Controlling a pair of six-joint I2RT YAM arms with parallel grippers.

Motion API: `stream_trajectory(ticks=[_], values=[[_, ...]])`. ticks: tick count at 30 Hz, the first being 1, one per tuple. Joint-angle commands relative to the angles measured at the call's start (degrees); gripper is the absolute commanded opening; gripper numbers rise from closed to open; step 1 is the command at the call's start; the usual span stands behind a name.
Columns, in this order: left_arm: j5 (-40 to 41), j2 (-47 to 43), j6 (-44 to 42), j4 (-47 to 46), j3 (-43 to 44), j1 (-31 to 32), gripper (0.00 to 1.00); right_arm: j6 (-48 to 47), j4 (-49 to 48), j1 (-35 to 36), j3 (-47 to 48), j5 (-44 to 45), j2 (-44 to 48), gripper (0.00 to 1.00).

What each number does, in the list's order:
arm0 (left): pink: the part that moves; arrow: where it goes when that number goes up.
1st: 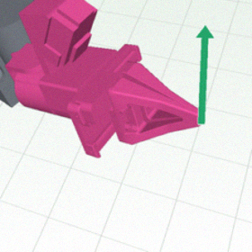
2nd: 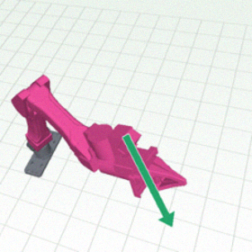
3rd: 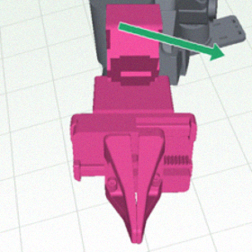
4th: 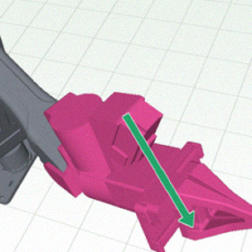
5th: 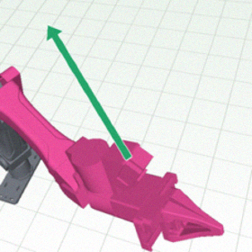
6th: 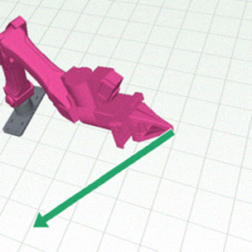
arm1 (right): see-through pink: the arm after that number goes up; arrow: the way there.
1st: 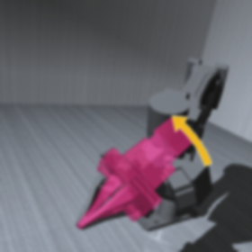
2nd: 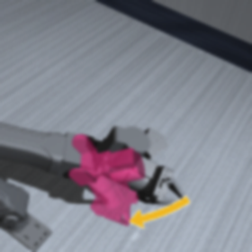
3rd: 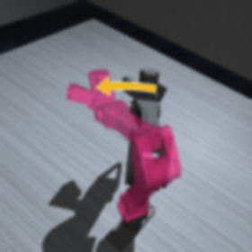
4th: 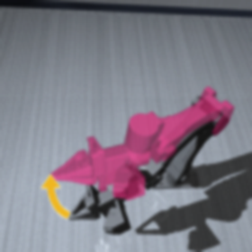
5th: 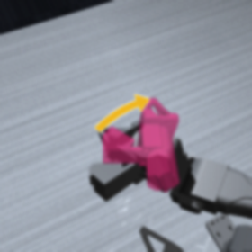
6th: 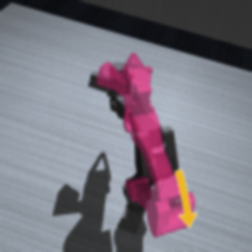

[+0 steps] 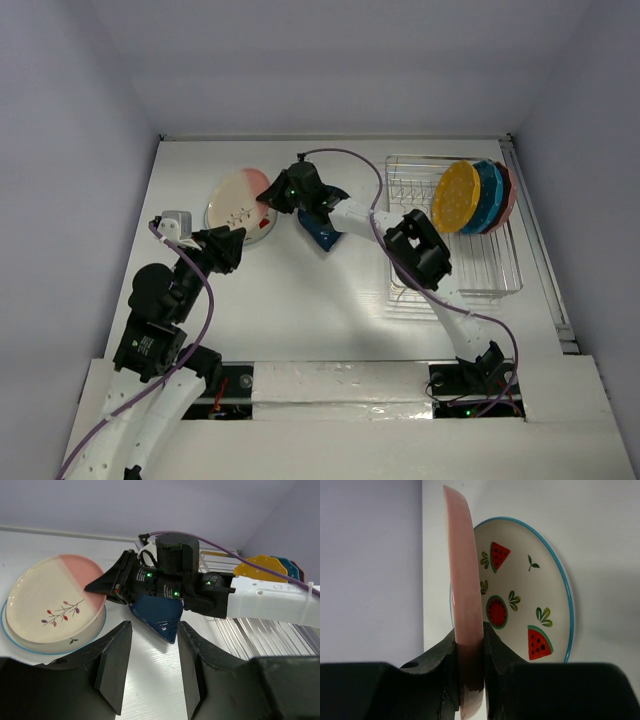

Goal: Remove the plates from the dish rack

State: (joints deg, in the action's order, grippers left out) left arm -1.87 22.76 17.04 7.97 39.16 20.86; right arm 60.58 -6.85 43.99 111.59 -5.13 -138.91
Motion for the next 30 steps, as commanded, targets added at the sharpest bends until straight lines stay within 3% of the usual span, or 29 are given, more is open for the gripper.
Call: stream_trajectory(ticks=[1,5,15,30], values=[[-0.68,0.18,0.19,-3.04,1.8,-0.38,0.38,5.16,-11.69,1.1,3.81,-1.9,1.72,0.01],[-0.68,0.18,0.19,-3.04,1.8,-0.38,0.38,4.38,-10.65,1.1,2.67,-1.9,1.19,0.08],[-0.77,-0.18,0.19,-3.04,1.8,-0.38,0.38,-2.2,-0.89,1.63,-1.37,0.2,3.21,0.55],[-0.5,-0.09,0.01,-3.05,1.8,-0.38,0.38,-20.48,21.08,1.63,2.75,8.01,5.67,0.8]])
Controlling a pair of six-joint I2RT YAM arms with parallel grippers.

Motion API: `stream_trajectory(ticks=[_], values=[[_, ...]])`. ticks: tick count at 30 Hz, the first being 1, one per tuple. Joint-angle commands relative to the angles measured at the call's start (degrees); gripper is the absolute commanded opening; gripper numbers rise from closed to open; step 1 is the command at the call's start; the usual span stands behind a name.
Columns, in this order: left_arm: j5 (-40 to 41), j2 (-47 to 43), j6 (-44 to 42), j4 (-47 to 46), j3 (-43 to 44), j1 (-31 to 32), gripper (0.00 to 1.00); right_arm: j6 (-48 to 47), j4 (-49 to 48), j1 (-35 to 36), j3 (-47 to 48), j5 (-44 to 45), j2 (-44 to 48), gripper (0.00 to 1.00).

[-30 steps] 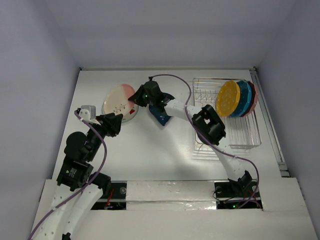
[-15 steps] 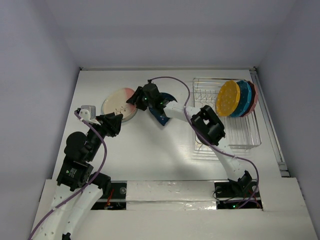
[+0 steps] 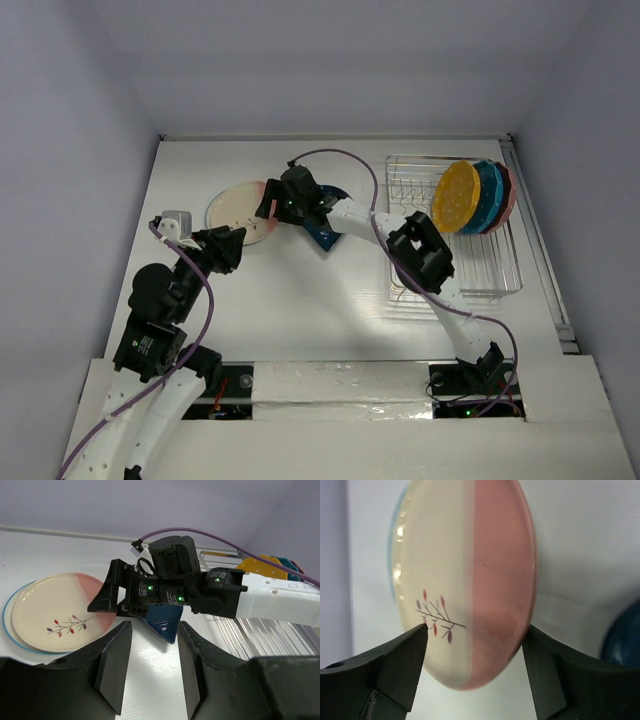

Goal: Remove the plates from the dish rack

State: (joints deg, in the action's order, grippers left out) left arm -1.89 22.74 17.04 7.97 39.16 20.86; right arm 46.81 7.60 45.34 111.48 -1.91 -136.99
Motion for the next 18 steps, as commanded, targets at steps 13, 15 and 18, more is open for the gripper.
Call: stream_trajectory(ticks=[13,15,18], values=[[-0.13,-0.24,0.01,-2.87,1.8,-0.38,0.38,-15.6,14.12,0.27,5.6,7.98,6.98,0.64],[-0.13,-0.07,0.01,-2.87,1.8,-0.38,0.38,-16.83,12.8,0.27,1.31,9.73,13.11,0.44],[-0.04,-0.07,-0.07,-2.87,1.8,-0.38,0.37,-20.07,7.88,0.27,-8.51,13.75,21.91,0.18]])
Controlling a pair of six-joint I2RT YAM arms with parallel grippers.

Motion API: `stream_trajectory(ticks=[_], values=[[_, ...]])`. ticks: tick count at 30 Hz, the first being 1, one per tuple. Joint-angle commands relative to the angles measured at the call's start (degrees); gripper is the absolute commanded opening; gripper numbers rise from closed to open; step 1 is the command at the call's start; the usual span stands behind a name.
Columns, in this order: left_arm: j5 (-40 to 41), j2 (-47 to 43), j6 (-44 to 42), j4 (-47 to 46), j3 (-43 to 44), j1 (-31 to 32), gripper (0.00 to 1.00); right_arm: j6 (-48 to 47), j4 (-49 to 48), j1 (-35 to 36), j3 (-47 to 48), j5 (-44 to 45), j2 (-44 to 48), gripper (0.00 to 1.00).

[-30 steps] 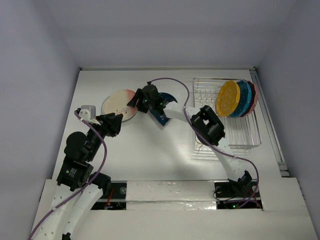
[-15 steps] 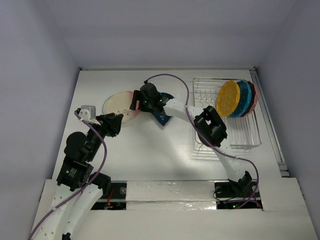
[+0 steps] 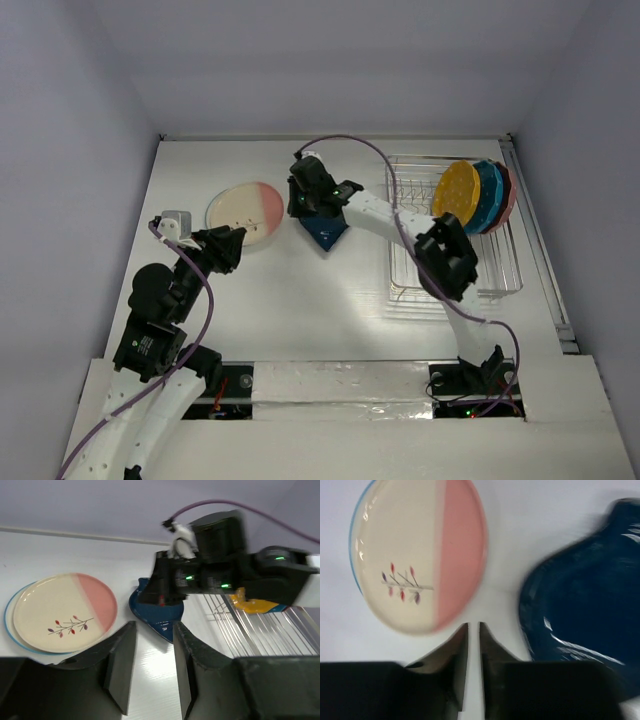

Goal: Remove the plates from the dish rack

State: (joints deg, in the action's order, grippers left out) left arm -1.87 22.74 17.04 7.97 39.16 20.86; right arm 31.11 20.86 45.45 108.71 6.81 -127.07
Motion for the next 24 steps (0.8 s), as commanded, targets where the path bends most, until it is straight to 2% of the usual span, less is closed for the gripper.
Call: stream_trajectory(ticks=[1,2,4,5,9,14,15,16,19,21,24], values=[[-0.06,-0.07,-0.07,-2.78,1.8,-0.38,0.31,-5.18,-5.83,-0.36,-7.79,6.45,17.76,0.01],[-0.24,-0.07,-0.07,-2.87,1.71,-0.38,0.2,-5.79,-5.22,-0.89,-9.72,8.03,20.51,0.0],[-0.15,0.11,-0.07,-2.78,1.71,-0.38,0.1,-7.73,-4.78,-3.34,-16.55,13.48,26.14,0.0],[0.02,0.02,0.01,-2.61,1.8,-0.38,0.0,-7.91,-3.65,-4.57,-18.86,15.06,31.74,0.0],[1.25,-0.07,0.45,-2.25,1.97,-0.38,0.0,-8.87,-2.14,-13.09,-30.81,21.92,44.93,0.0],[0.29,-0.24,0.63,-2.16,2.15,-0.38,0.0,-10.55,2.77,-25.56,-37.68,28.08,52.61,0.0],[0.2,-0.07,0.45,-2.25,2.24,-0.38,0.01,-10.89,3.13,-26.98,-39.08,28.35,53.75,0.05],[0.11,0.28,0.37,-2.25,2.33,-0.38,0.03,-10.99,3.48,-28.21,-39.62,28.17,54.2,0.23],[-0.15,0.98,0.19,-2.34,2.42,-0.38,0.14,-11.6,3.92,-30.94,-41.12,29.31,54.73,0.57],[-0.68,1.16,0.1,-2.34,2.42,-0.38,0.19,-11.69,4.19,-32.35,-41.12,29.32,54.21,0.62],[-0.94,1.34,0.01,-2.43,2.33,-0.38,0.27,-11.25,2.96,-33.15,-41.82,28.0,53.24,0.62]])
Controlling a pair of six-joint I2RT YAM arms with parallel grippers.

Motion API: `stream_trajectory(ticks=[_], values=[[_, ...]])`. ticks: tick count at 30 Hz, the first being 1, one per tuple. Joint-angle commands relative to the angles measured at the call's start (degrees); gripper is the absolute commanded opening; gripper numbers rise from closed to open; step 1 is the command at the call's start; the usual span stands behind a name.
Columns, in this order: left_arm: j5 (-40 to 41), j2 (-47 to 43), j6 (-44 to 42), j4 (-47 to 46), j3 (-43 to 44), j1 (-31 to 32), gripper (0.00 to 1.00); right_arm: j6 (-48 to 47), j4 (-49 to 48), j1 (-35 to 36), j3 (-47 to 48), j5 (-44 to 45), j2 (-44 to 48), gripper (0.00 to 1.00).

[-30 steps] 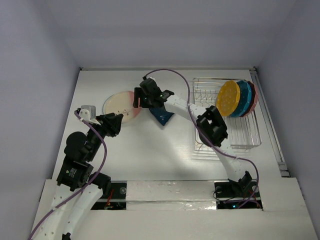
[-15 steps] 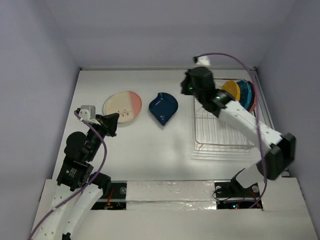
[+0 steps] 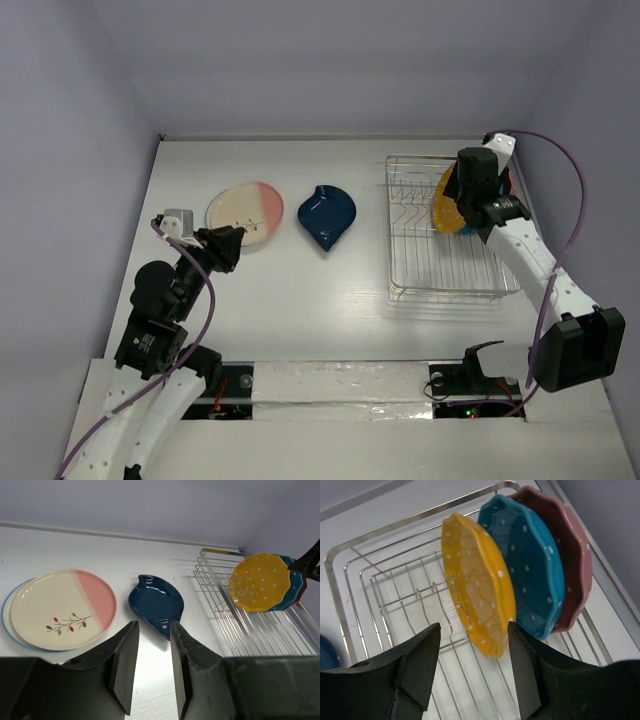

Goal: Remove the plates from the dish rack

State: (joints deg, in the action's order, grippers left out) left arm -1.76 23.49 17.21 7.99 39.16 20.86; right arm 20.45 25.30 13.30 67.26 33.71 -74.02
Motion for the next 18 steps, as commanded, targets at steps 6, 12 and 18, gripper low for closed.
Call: stream_trajectory(ticks=[6,12,18], values=[[-0.88,1.12,-0.34,-2.45,2.24,-0.38,0.32,0.74,-2.88,-4.51,0.93,0.75,-5.24,0.58],[-0.61,1.47,-0.51,-2.54,2.24,-0.38,0.33,-0.32,-5.17,-7.15,4.1,-2.77,-11.58,0.55],[-0.79,2.27,-0.69,-2.8,2.42,-0.38,0.33,-2.07,-6.67,-8.38,6.12,-2.16,-15.45,0.41]])
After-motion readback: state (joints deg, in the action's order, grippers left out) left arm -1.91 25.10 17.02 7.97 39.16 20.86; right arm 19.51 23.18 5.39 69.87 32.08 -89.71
